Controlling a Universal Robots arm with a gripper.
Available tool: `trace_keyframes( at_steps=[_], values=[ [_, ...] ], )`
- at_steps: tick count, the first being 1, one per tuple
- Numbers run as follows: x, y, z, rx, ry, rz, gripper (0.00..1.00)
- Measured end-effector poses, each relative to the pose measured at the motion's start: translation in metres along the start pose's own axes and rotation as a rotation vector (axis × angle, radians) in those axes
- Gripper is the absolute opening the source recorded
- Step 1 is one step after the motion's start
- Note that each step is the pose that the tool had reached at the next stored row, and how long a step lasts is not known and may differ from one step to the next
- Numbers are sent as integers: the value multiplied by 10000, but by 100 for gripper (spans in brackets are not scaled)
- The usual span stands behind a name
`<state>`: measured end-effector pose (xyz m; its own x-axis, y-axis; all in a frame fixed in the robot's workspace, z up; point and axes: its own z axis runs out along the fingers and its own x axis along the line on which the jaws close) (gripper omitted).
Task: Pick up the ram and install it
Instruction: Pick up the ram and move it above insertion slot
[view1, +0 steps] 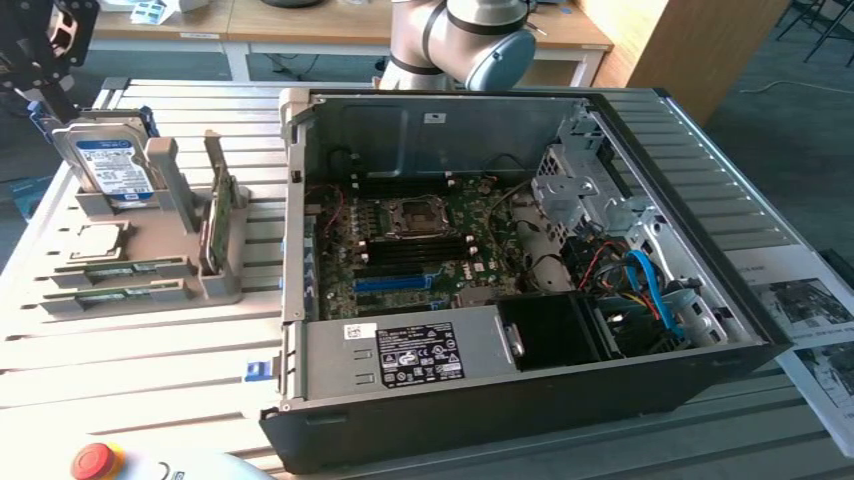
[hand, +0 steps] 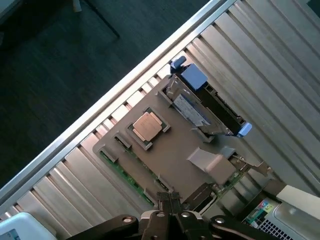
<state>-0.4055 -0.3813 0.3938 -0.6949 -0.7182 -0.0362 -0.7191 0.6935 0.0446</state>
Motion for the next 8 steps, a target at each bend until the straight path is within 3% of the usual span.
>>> trace_keyframes(
  at_steps=[8],
  values=[
    [0,0,0,-47,45,-1291,10]
  ],
)
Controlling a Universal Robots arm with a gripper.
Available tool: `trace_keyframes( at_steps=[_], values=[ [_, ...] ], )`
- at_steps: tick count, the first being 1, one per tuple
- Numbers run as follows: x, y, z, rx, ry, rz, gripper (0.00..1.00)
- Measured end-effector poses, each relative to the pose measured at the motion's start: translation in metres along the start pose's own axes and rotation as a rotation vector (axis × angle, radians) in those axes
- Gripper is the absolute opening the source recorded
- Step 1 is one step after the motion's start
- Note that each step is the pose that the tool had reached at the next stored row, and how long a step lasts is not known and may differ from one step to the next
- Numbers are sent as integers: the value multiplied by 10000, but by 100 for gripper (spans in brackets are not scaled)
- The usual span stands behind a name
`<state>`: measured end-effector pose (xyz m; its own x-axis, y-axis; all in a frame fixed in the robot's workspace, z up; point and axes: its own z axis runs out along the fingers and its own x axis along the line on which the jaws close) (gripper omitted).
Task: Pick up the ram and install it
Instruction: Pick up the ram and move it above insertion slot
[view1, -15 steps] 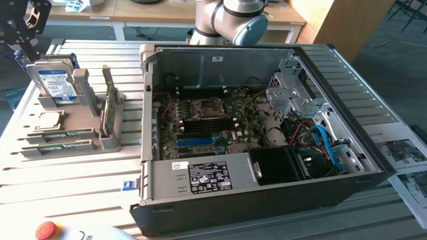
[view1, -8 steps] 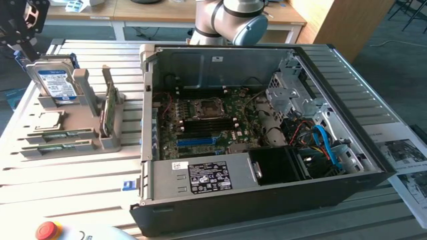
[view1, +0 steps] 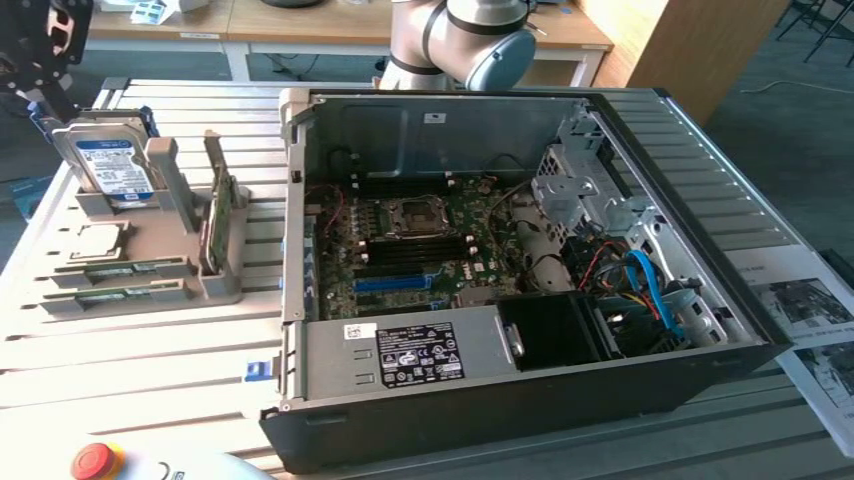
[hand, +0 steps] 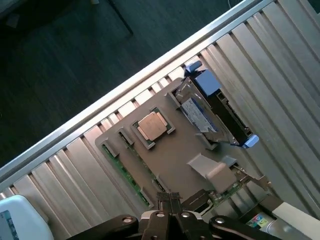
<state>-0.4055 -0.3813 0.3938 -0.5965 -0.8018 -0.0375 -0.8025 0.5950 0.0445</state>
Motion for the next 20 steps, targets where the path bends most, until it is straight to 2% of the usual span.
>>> trace_keyframes(
  at_steps=[20],
  values=[
    [0,0,0,-124,103,-3241,10]
  ],
)
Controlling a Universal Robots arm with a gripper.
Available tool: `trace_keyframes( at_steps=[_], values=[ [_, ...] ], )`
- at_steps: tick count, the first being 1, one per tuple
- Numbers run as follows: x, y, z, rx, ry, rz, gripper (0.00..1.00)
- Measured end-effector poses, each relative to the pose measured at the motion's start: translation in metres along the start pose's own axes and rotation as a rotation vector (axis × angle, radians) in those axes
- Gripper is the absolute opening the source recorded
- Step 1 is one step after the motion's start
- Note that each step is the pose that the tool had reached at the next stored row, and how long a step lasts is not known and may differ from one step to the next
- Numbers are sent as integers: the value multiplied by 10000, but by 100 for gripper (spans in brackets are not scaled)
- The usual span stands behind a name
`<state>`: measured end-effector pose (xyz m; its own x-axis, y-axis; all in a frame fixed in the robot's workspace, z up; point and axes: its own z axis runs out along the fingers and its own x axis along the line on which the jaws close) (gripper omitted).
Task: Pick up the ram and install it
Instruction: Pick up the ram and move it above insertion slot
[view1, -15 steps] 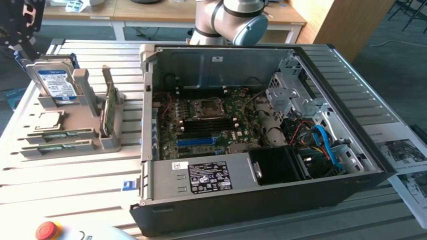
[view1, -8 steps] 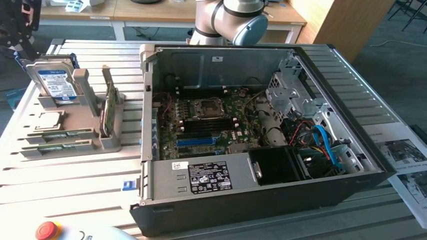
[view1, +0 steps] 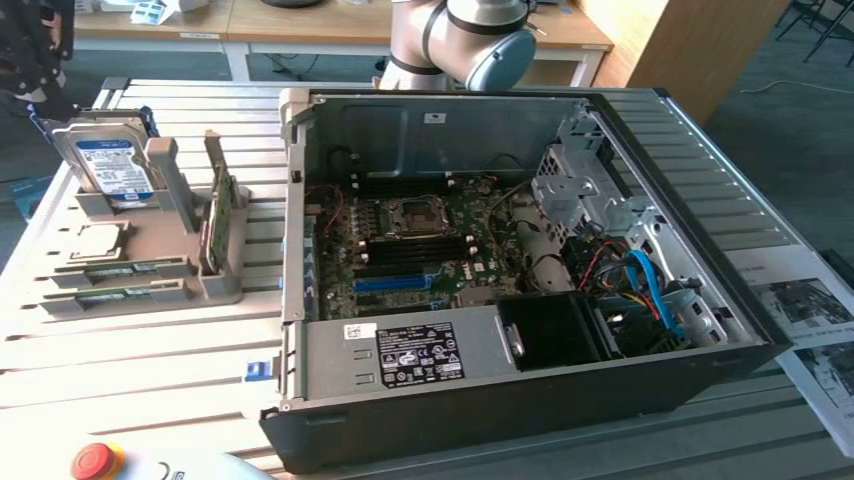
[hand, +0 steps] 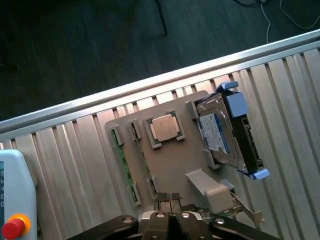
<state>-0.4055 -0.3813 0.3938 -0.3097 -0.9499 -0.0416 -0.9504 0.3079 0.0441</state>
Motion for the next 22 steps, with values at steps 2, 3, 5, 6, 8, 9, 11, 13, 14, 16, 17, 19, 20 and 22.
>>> trace_keyframes(
  at_steps=[2,3,5,6,8,9,11,13,14,16,17,19,20,22],
  values=[
    [0,0,0,-14,9,-328,10],
    [0,0,0,-22,14,-494,10],
    [0,0,0,-38,24,-841,10],
    [0,0,0,-45,29,-1007,10],
    [0,0,0,-59,39,-1339,10],
    [0,0,0,-66,44,-1505,10],
    [0,0,0,-79,55,-1845,10],
    [0,0,0,-93,64,-2173,10],
    [0,0,0,-99,69,-2337,10],
    [0,0,0,-111,80,-2661,10],
    [0,0,0,-117,85,-2833,10],
    [0,-1,0,-127,95,-3144,10],
    [0,0,0,-132,100,-3297,10],
    [0,0,0,-131,97,-3424,10]
  ],
)
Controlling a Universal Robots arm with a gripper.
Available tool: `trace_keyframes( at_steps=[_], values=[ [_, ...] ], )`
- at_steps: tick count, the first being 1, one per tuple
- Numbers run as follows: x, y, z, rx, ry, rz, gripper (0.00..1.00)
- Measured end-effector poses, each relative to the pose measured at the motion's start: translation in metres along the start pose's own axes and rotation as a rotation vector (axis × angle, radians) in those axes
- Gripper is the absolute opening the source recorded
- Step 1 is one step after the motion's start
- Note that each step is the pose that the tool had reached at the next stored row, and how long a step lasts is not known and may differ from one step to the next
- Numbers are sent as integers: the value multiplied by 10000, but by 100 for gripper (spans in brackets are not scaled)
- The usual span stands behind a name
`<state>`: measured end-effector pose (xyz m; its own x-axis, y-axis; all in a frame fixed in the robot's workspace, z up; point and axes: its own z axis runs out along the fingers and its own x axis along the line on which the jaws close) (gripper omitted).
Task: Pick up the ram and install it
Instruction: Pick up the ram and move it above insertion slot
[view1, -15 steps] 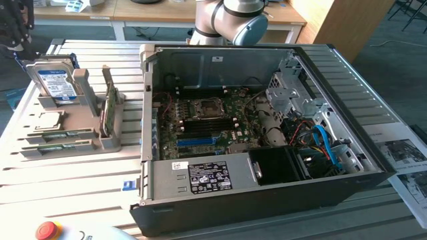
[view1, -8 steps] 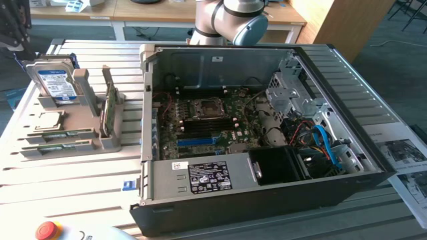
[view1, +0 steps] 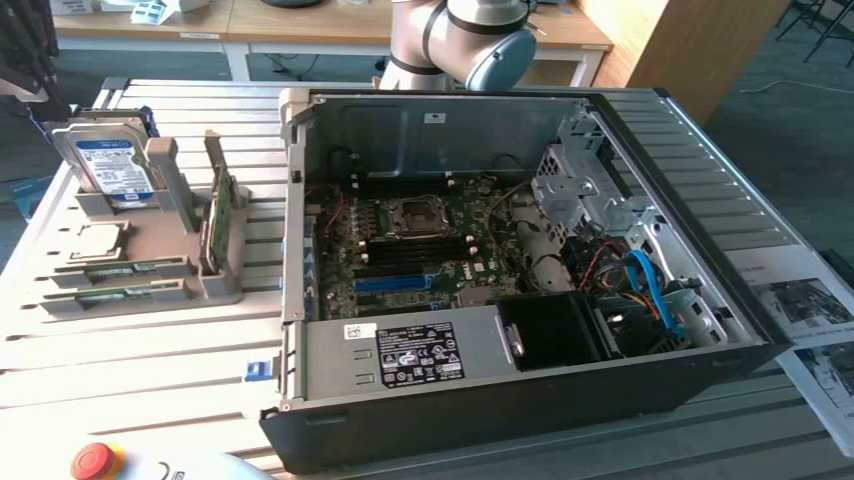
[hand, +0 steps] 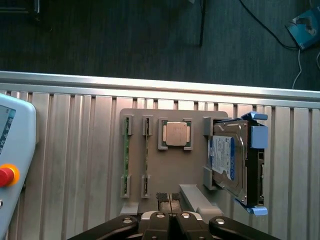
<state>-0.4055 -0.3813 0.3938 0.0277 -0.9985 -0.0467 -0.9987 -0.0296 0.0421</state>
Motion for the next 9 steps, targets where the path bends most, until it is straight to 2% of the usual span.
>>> trace_keyframes(
  at_steps=[9],
  values=[
    [0,0,0,0,-4,-1,10]
  ],
)
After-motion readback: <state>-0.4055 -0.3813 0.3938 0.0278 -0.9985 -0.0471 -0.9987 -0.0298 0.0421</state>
